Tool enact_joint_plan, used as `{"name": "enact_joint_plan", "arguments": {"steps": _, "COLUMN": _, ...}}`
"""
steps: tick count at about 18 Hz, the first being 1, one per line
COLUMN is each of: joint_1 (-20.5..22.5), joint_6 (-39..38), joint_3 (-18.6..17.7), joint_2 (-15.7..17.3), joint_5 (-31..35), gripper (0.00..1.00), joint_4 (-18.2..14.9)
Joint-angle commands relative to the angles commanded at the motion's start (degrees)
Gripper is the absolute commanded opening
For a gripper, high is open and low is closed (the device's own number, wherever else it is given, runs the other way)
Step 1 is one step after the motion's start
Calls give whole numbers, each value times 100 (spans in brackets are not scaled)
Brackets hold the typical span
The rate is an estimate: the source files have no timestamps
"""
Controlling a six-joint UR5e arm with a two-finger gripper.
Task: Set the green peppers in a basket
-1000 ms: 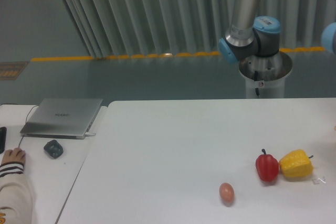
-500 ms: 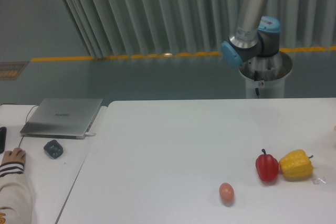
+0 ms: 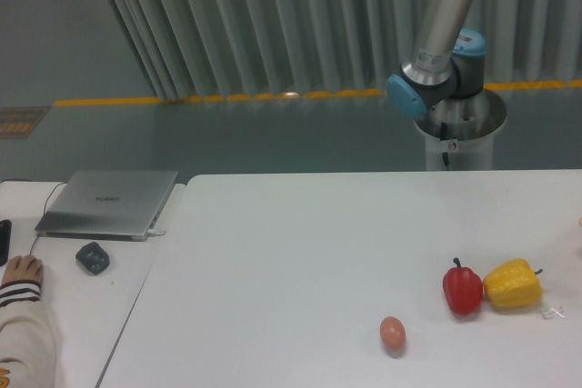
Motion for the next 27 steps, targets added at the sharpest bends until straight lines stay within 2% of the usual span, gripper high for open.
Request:
{"name": "enact_joint_plan", "arguments": {"steps": 8, "joint_1": -167, "joint_6": 184, "joint_3": 0, "joint_2": 79, "joint_5": 0, "gripper": 100, "joint_4": -35}}
{"name": "enact_joint_plan", "arguments": {"steps": 15, "joint_1": -430, "joint_6": 1554, "joint_3": 0, "joint_2": 377, "joint_5": 35, "gripper": 100, "joint_4": -456}}
{"name": "enact_joint_plan", "arguments": {"steps": 22, "joint_1": -1326, "joint_6": 1679, "joint_3": 52, "joint_2": 457, "joint_5": 588, "gripper": 100, "joint_4": -694}}
{"name": "enact_joint_plan", "arguments": {"steps": 24, "joint_1": -1458, "joint_6": 1679, "joint_3": 105, "joint_2": 440, "joint_5": 781, "gripper": 100, "joint_4": -878}}
{"name": "enact_joint_plan", "arguments": {"steps": 27, "joint_1": -1573, "joint_6": 1688, "joint_3": 114, "joint_2": 431, "joint_5": 800, "gripper": 100, "joint_4": -940}}
